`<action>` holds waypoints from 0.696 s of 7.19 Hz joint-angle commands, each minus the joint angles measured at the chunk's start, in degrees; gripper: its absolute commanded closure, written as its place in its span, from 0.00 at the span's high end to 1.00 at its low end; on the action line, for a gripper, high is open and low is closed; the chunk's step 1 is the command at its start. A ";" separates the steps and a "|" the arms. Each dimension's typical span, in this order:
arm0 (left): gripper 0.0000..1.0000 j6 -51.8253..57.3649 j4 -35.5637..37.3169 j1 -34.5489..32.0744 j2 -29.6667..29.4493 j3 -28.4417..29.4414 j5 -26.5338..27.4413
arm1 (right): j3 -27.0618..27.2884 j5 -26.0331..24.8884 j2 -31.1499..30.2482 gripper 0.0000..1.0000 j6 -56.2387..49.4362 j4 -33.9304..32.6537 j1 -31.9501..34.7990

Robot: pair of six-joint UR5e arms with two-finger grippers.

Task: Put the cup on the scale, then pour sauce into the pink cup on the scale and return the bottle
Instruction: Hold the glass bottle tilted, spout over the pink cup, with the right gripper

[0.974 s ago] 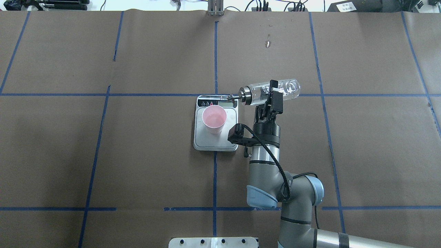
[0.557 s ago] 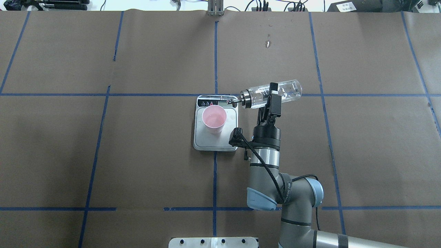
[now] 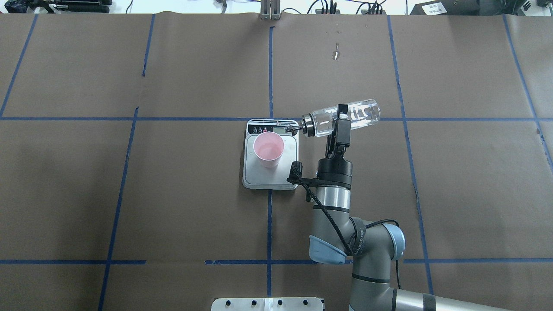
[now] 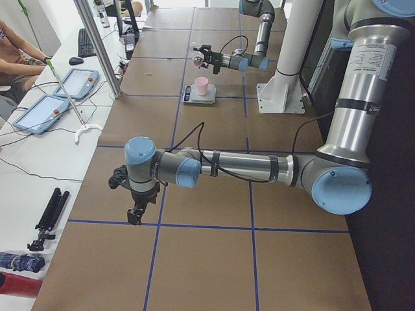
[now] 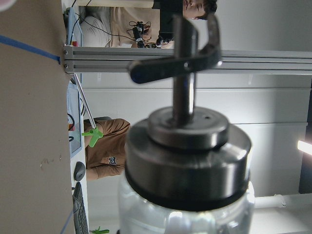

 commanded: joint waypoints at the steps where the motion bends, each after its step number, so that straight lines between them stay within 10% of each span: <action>1: 1.00 0.00 -0.01 0.00 -0.30 0.38 0.03 | 0.04 -0.38 1.08 0.00 -2.79 -0.05 0.00; 5: 1.00 0.09 -0.01 0.00 -0.83 1.53 -0.06 | 0.04 -1.09 0.99 0.00 -3.85 -0.05 0.00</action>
